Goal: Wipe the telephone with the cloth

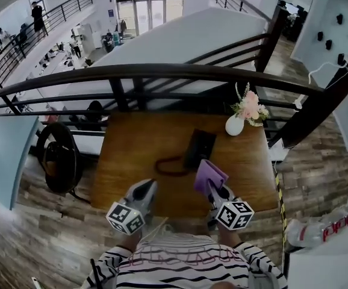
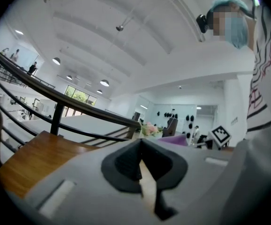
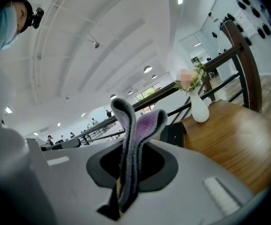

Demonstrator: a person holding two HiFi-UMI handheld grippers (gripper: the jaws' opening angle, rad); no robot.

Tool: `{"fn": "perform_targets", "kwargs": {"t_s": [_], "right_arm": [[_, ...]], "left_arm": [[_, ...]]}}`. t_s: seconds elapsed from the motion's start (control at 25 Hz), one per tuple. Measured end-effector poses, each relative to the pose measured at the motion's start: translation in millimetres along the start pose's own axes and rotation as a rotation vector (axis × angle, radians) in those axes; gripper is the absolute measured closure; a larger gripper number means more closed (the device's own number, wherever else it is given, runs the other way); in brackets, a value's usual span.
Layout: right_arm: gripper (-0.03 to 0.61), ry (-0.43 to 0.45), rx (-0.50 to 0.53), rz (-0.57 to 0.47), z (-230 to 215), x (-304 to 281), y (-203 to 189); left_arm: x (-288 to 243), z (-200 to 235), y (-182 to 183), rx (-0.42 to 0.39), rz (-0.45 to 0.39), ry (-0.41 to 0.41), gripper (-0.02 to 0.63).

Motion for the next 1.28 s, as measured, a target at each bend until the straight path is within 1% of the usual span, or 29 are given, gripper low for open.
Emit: {"fn": "perform_targets", "kwargs": {"t_s": [0.24,0.36,0.44,0.6,0.88,1.12,1.28], "right_arm": [[0.543,-0.066,-0.032,-0.015,-2,-12,-3],[0.543,-0.079,-0.041,-0.019,-8,-19,0],[0.543,-0.075,-0.041,-0.017,-16,-26,6],[0.543,-0.056,-0.035,0.005,-34,-42,18],[0.543,-0.004,-0.01,0.05,-71,-77,60],[0.543,0.032,0.003,0.081,-96,-115,84],[0.543,0.052,0.002,0.102,-109,-142,93]], "left_arm": [[-17,27,1,0.015,0.019,-0.059,0.614],[-28,31,-1,0.023,0.036,-0.078,0.614],[-37,34,-2,0.026,0.037,-0.077,0.615],[-55,39,1,0.033,0.03,-0.049,0.614],[-94,41,14,0.05,0.005,0.017,0.615],[-114,44,16,0.065,0.003,0.075,0.614],[-120,46,15,0.073,-0.001,0.115,0.614]]}}
Point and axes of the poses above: the fingertips, and each gripper's own axes: x backward along the fingers, z to its left, y out of its top, the point moved 6 cm from there along x, backward along the fingers, and after that the axes turned 9 degrees about z, right-handed, at the moved point
